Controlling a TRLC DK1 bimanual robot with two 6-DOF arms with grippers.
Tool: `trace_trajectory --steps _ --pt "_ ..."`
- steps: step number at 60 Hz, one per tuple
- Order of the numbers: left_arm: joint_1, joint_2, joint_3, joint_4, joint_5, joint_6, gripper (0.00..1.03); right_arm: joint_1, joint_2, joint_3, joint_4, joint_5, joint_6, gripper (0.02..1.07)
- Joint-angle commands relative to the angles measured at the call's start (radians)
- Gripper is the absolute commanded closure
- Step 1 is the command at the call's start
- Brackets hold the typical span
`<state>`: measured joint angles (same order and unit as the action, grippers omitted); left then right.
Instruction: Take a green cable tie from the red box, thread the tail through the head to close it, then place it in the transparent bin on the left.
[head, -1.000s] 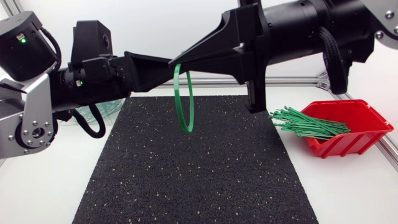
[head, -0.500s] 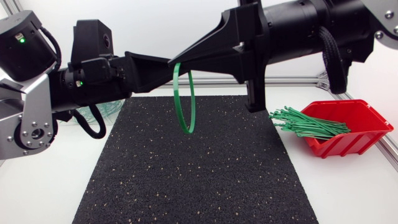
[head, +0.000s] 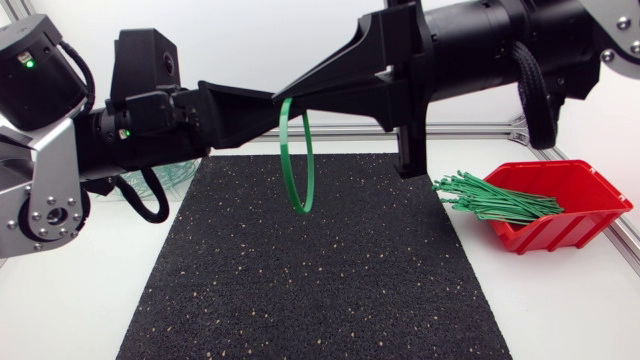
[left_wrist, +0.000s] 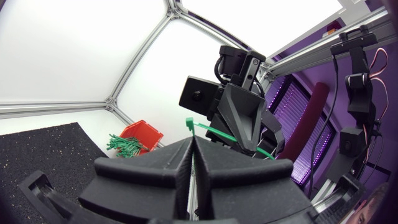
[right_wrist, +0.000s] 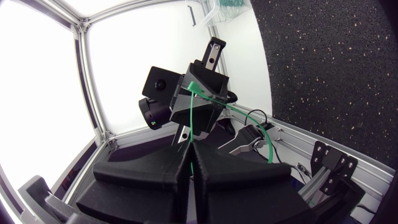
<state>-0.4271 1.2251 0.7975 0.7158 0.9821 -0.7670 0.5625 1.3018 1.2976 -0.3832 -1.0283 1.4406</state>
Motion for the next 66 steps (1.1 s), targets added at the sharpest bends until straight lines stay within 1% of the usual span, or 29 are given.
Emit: trace_trajectory --steps 1,37,54,66 --pt "-0.010 -0.022 -0.020 0.022 0.004 -0.026 1.00 -0.009 0.031 0.000 0.015 -0.003 0.030 1.01" --pt "-0.018 -0.055 -0.032 0.036 0.007 -0.025 1.00 -0.046 0.060 0.019 0.043 -0.001 0.030 1.01" --pt "-0.021 -0.072 -0.037 0.036 0.012 -0.026 1.00 -0.046 0.086 0.066 0.041 0.008 0.030 1.01" --pt "-0.019 -0.085 -0.041 0.037 0.013 -0.026 1.00 -0.044 0.108 0.052 0.055 0.008 0.030 1.01"
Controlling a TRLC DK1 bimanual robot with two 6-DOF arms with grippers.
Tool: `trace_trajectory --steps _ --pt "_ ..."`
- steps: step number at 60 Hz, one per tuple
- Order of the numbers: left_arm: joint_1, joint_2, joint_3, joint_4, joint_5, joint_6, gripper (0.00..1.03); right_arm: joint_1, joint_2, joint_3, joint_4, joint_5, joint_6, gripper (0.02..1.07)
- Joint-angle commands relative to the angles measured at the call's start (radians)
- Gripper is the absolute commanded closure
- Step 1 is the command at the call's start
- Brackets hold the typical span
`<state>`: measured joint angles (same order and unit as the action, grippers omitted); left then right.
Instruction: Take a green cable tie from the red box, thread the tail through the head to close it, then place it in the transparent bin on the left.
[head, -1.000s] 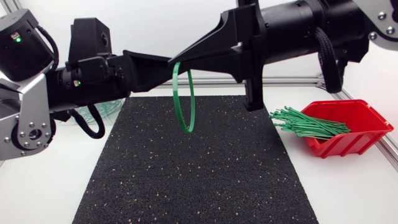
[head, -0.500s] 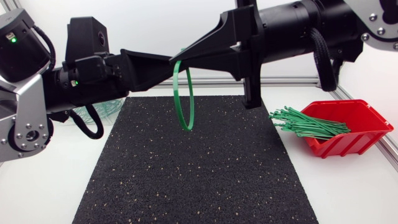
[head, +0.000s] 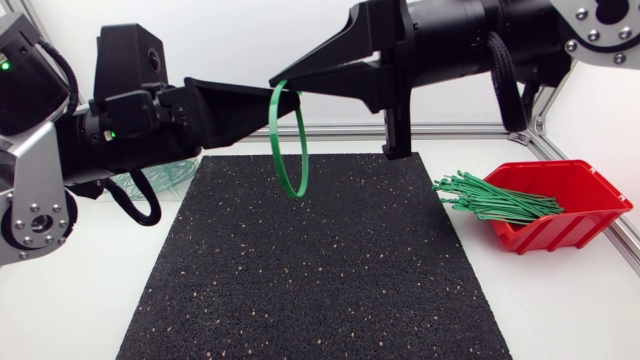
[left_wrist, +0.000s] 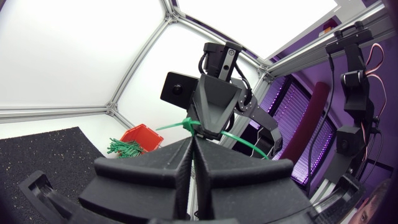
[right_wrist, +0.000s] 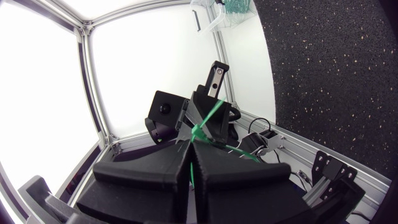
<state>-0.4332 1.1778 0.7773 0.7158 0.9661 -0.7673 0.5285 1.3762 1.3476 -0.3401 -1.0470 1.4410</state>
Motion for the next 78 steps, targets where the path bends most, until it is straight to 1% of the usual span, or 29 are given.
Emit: trace_trajectory --steps 1,11,17,23,28,32,45,48,53,78 --pt "-0.013 -0.038 -0.023 0.037 0.029 -0.024 1.00 -0.010 0.034 0.001 0.012 0.027 0.030 1.01" --pt "-0.013 -0.038 -0.024 0.037 0.028 -0.021 1.00 -0.002 0.017 -0.005 0.013 0.028 0.029 1.00" --pt "-0.009 -0.038 -0.024 0.037 0.028 -0.021 1.00 0.001 0.001 -0.010 0.013 0.027 0.024 0.97" --pt "-0.004 -0.038 -0.024 0.037 0.026 -0.021 1.00 0.008 -0.012 -0.015 0.012 0.022 0.021 0.85" --pt "-0.002 -0.038 -0.023 0.037 0.026 -0.021 1.00 0.010 -0.023 -0.018 0.009 0.022 0.021 0.83" --pt "-0.001 -0.037 -0.021 0.037 0.026 -0.021 1.00 0.016 -0.031 -0.021 0.006 0.022 0.021 0.75" --pt "0.004 -0.030 -0.018 0.037 0.023 -0.018 1.00 0.019 -0.046 -0.031 -0.002 0.021 0.019 0.74" --pt "0.004 -0.027 -0.016 0.037 0.023 -0.018 1.00 0.018 -0.049 -0.033 -0.004 0.021 0.019 0.71" --pt "0.004 -0.020 -0.015 0.037 0.020 -0.015 1.00 0.022 -0.057 -0.033 -0.007 0.019 0.018 0.70" --pt "0.011 -0.003 -0.006 0.037 0.013 -0.003 1.00 0.022 -0.092 -0.039 -0.030 0.019 0.015 0.70"
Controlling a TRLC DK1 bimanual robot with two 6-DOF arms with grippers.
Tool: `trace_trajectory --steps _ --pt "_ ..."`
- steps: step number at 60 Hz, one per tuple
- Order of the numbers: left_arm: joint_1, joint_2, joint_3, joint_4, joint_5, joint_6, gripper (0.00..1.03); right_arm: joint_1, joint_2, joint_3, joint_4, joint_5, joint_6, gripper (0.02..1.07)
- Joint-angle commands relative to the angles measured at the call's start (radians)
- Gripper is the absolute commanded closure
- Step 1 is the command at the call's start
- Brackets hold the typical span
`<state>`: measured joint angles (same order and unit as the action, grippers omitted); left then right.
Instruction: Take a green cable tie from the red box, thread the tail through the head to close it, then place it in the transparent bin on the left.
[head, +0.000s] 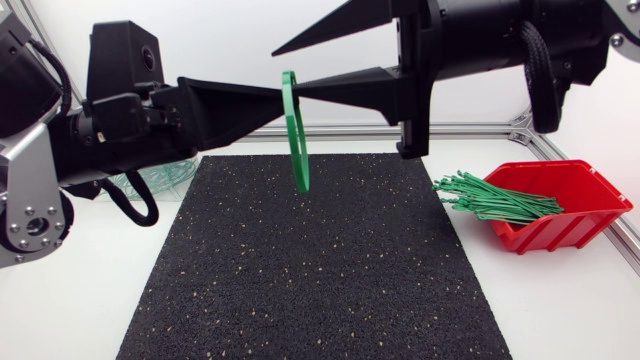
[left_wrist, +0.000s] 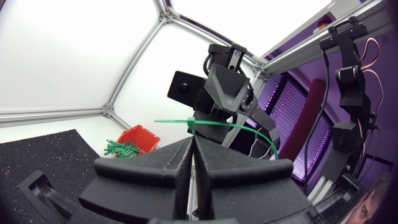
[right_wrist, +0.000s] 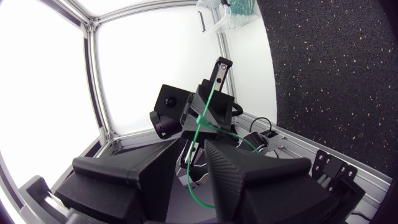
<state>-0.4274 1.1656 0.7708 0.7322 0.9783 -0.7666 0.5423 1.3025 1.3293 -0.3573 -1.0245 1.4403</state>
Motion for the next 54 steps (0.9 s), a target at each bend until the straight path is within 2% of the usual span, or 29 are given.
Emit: trace_trajectory --steps 1,33,54 --pt "0.007 0.009 0.001 0.021 0.000 -0.003 1.00 0.008 -0.020 -0.022 -0.014 -0.003 0.015 0.70" --pt "0.006 0.005 -0.001 0.021 0.000 -0.002 1.00 -0.084 -0.065 -0.032 -0.026 0.000 0.006 0.70" --pt "-0.007 -0.014 -0.010 0.021 0.000 0.003 1.00 -0.108 0.020 -0.022 -0.020 -0.002 -0.009 0.70"
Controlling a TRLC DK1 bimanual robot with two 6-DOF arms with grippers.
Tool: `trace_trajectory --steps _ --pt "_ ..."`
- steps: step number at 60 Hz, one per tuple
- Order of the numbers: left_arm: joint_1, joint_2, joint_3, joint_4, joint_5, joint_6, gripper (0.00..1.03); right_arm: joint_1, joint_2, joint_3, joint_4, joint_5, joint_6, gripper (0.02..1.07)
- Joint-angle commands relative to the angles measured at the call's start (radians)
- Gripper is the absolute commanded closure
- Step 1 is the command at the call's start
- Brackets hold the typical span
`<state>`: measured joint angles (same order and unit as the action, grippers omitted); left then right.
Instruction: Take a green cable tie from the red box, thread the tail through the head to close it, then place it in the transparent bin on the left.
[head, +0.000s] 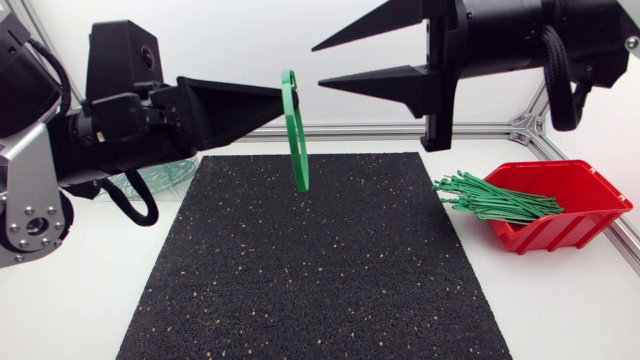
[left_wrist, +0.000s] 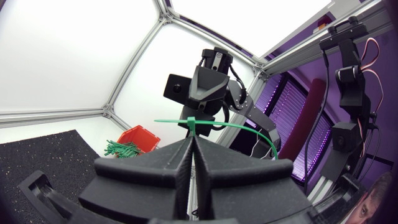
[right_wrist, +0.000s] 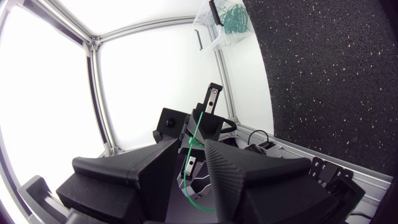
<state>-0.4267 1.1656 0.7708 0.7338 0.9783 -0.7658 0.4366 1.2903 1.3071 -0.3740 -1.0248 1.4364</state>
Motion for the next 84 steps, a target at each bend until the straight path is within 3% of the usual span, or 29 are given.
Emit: trace_trajectory --steps 1,72,75,84 --pt "-0.009 -0.014 -0.010 0.019 0.002 0.002 1.00 -0.001 0.038 0.001 -0.003 -0.001 -0.005 0.70" --pt "-0.018 -0.007 -0.008 0.019 0.002 0.013 1.00 0.080 0.089 0.047 -0.019 0.009 -0.047 0.71" --pt "-0.018 -0.009 -0.010 0.019 0.002 0.013 1.00 0.074 0.092 0.049 -0.022 0.012 -0.057 0.80" --pt "-0.018 -0.011 -0.010 0.019 0.002 0.013 1.00 0.068 0.089 0.052 -0.023 0.020 -0.064 0.85"
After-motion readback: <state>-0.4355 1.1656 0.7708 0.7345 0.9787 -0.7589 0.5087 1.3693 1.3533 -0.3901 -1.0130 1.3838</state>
